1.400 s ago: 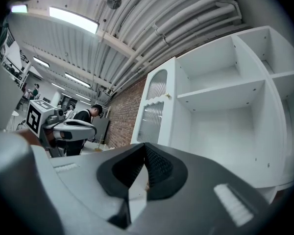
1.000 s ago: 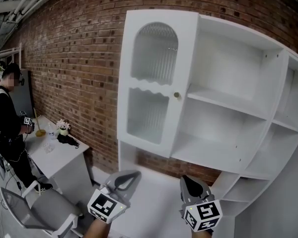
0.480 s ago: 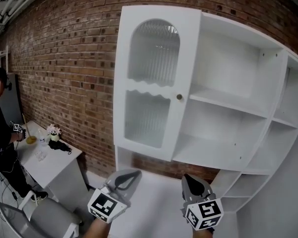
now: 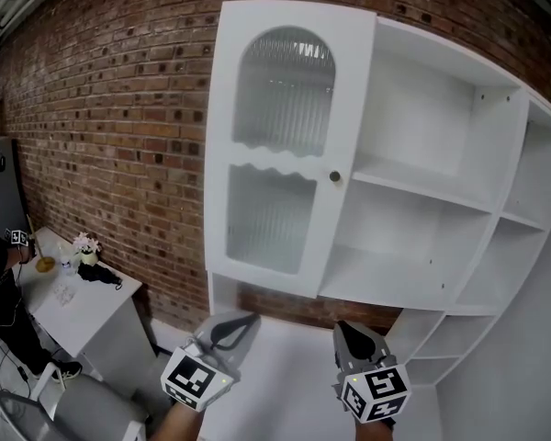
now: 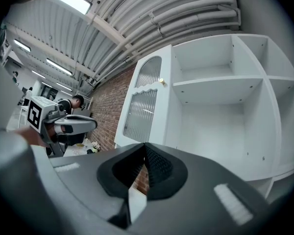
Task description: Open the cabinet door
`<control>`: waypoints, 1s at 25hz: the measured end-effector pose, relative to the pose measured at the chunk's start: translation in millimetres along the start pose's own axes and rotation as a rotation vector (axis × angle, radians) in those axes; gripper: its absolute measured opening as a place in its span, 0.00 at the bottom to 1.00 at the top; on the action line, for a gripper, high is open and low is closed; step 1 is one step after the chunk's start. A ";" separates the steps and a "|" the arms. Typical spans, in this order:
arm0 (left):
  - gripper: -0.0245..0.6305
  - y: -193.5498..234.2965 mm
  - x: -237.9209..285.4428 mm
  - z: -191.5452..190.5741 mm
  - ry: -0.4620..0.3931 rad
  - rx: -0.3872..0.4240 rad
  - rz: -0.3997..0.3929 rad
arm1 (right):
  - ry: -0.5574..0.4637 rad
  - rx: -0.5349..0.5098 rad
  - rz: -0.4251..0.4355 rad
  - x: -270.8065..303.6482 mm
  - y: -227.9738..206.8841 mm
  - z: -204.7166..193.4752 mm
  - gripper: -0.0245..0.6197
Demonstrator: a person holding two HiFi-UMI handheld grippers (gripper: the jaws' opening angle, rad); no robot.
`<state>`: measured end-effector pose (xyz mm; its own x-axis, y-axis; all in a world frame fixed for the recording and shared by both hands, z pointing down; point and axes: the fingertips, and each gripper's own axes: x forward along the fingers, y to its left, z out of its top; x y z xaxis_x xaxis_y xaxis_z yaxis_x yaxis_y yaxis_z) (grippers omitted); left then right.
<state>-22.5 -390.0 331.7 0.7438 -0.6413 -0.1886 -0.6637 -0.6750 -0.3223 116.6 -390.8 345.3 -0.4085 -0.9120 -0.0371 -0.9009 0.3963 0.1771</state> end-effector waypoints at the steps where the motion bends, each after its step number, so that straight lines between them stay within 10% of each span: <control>1: 0.04 0.8 1.2 -1.1 0.000 -0.002 -0.001 | 0.003 0.001 0.001 2.1 -0.8 -1.1 0.05; 25: 0.04 28.0 22.0 -14.4 0.052 0.024 0.110 | 0.029 0.014 0.121 77.4 -33.5 -19.6 0.05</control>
<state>-25.9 -428.3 331.9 0.6610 -0.7294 -0.1762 -0.7386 -0.5910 -0.3244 118.1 -476.7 355.8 -0.5102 -0.8600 0.0124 -0.8472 0.5050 0.1649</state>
